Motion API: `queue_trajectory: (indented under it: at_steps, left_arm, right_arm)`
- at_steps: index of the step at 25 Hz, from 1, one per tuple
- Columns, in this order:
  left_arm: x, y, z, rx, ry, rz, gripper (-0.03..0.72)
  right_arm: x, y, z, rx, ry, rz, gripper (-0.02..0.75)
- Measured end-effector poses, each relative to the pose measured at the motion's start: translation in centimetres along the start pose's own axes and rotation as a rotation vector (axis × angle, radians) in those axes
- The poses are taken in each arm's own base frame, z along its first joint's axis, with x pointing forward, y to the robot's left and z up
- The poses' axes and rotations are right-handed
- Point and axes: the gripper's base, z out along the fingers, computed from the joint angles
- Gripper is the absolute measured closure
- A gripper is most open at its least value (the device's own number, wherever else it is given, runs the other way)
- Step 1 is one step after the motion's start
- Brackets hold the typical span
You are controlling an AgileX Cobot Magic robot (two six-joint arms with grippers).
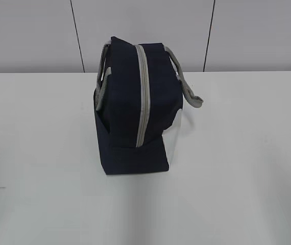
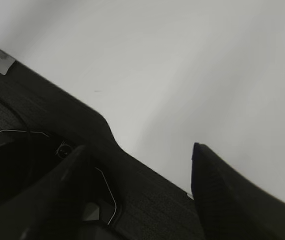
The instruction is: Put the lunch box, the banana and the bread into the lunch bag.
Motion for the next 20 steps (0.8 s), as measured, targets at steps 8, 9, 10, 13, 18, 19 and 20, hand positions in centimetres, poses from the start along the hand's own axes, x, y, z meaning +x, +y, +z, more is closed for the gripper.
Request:
queue_trajectory:
  at_steps: [8,9,10,13,18,19,20]
  left_arm:
    - [0.0,0.0,0.0,0.000,0.000,0.000,0.452]
    - [0.0,0.0,0.0,0.000,0.000,0.000,0.452]
    - [0.0,0.0,0.0,0.000,0.000,0.000,0.452]
    - [0.0,0.0,0.0,0.000,0.000,0.000,0.452]
    - [0.0,0.0,0.0,0.000,0.000,0.000,0.452]
    - [0.0,0.0,0.0,0.000,0.000,0.000,0.451]
    - [0.0,0.0,0.0,0.000,0.000,0.000,0.452]
  right_arm:
    - [3.3,0.3,0.6,0.001,-0.089,0.002,0.242]
    - [3.3,0.3,0.6,0.002,-0.094,0.002,0.242]
    - [3.3,0.3,0.6,0.003,-0.095,0.002,0.242]
    - [3.3,0.3,0.6,0.004,-0.098,-0.001,0.241]
    - [3.3,0.3,0.6,0.005,-0.100,-0.002,0.240]
    - [3.3,0.3,0.6,0.005,-0.100,-0.002,0.240]
    - [3.3,0.3,0.6,0.005,-0.100,-0.002,0.240]
